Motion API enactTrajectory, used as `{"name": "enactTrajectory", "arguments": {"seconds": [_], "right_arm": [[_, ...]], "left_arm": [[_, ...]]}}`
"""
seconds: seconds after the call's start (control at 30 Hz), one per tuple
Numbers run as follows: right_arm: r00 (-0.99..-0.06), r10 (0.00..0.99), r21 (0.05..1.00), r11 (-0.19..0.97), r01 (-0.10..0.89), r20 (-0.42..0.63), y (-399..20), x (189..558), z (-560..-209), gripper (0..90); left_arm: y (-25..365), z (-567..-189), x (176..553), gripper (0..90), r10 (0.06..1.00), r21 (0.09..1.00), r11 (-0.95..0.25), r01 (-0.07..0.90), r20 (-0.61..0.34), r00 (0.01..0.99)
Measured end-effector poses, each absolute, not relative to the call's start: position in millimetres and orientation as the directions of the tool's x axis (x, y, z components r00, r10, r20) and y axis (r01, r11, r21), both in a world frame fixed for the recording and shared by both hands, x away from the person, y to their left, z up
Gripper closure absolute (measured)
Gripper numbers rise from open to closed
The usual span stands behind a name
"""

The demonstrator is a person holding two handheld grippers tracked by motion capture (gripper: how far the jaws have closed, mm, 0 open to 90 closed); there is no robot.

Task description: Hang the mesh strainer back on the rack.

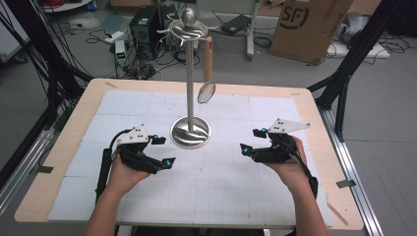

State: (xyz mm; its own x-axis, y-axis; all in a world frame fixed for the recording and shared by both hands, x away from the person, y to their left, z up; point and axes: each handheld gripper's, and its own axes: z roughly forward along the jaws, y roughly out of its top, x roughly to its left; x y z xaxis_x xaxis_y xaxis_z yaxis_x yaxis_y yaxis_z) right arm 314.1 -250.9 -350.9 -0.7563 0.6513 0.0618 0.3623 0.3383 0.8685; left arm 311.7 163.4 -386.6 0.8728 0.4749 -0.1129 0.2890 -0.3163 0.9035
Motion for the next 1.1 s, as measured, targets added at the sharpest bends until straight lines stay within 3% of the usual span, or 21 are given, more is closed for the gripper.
{"name": "enactTrajectory", "arguments": {"seconds": [1.1], "right_arm": [[-0.738,0.667,0.847,0.331,0.416,0.102,-260.4,300.3,-384.7,20.9]], "left_arm": [[163.9,-385.6,309.7,17.2,0.471,0.904,-0.319,0.286,-0.111,0.875]]}}
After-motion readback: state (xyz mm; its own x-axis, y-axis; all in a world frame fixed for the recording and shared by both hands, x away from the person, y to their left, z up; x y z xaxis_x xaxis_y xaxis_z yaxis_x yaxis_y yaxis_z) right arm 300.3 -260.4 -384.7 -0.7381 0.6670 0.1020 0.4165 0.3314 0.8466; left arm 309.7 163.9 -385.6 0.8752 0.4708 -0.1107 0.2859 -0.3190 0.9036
